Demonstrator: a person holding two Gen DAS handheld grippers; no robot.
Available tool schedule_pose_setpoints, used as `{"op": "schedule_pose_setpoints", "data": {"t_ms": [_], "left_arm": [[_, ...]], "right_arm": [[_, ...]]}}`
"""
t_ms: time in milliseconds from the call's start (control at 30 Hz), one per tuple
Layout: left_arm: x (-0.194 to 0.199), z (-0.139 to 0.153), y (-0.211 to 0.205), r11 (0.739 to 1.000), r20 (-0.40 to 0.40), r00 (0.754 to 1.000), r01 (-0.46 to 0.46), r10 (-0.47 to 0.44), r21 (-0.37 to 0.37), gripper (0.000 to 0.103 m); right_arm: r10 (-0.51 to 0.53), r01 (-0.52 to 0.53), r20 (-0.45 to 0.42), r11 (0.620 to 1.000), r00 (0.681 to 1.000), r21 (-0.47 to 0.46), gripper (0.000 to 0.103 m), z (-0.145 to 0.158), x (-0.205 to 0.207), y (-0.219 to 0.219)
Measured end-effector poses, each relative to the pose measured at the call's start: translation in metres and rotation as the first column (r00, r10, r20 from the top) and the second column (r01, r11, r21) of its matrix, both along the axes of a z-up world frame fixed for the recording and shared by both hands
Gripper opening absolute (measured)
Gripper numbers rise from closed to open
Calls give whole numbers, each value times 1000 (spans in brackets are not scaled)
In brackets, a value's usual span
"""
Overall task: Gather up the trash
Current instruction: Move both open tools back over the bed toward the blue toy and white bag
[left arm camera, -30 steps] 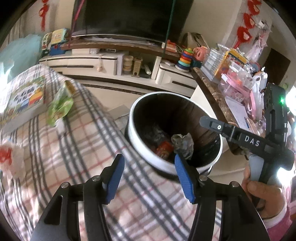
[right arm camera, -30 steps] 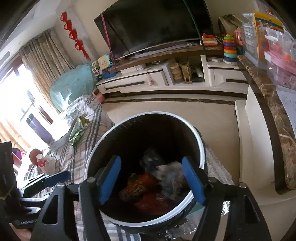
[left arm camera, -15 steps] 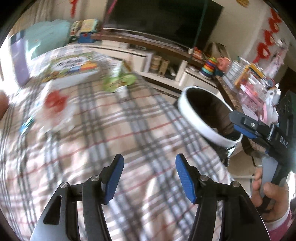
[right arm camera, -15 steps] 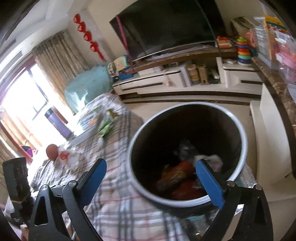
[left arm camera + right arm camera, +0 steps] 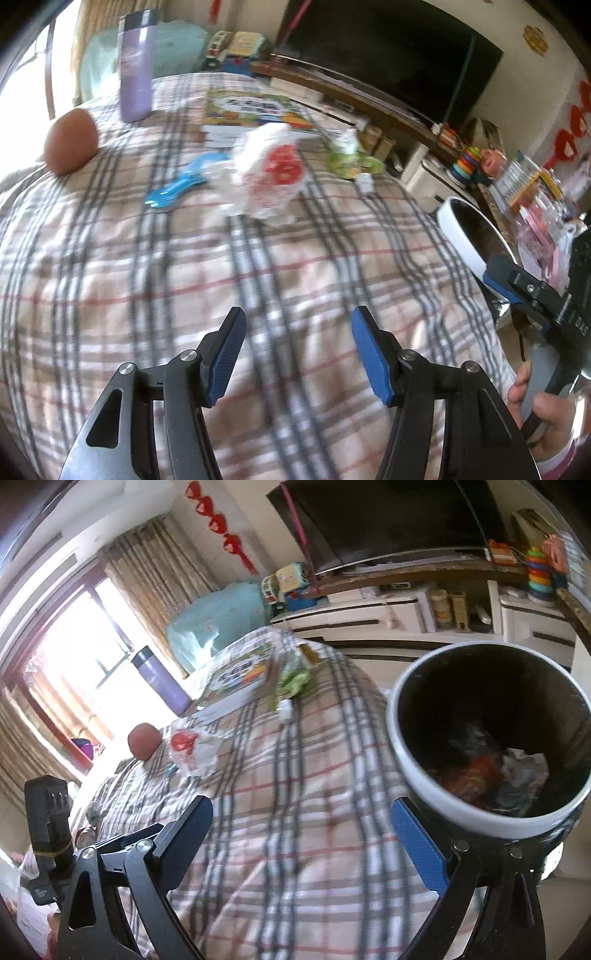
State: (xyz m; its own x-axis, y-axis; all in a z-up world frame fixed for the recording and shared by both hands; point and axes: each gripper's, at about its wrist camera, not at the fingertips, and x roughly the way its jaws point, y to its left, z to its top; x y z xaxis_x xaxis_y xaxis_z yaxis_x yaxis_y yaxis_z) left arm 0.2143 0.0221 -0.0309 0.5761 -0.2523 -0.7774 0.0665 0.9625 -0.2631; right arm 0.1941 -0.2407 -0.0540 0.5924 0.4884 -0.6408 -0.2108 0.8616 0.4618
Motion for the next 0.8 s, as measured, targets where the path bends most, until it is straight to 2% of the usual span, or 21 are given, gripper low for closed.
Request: {"op": "schedule_pose_setpoints", "data": {"t_ms": [167, 400, 567, 800], "left_arm": [[-4, -1, 19, 999, -5, 999, -40, 40, 16, 60], [6, -4, 46, 997, -12, 998, -66, 67, 46, 60], [21, -6, 55, 994, -13, 998, -67, 69, 89, 61], [56, -9, 64, 984, 6, 999, -51, 50, 172, 61]], "right_arm": [[34, -33, 43, 999, 998, -20, 98, 2, -1, 27], [77, -77, -13, 997, 997, 0, 98, -11, 7, 54], [90, -90, -10, 996, 996, 4, 98, -17, 13, 69], [118, -116, -68, 993, 991, 38, 98, -25, 33, 88]]}}
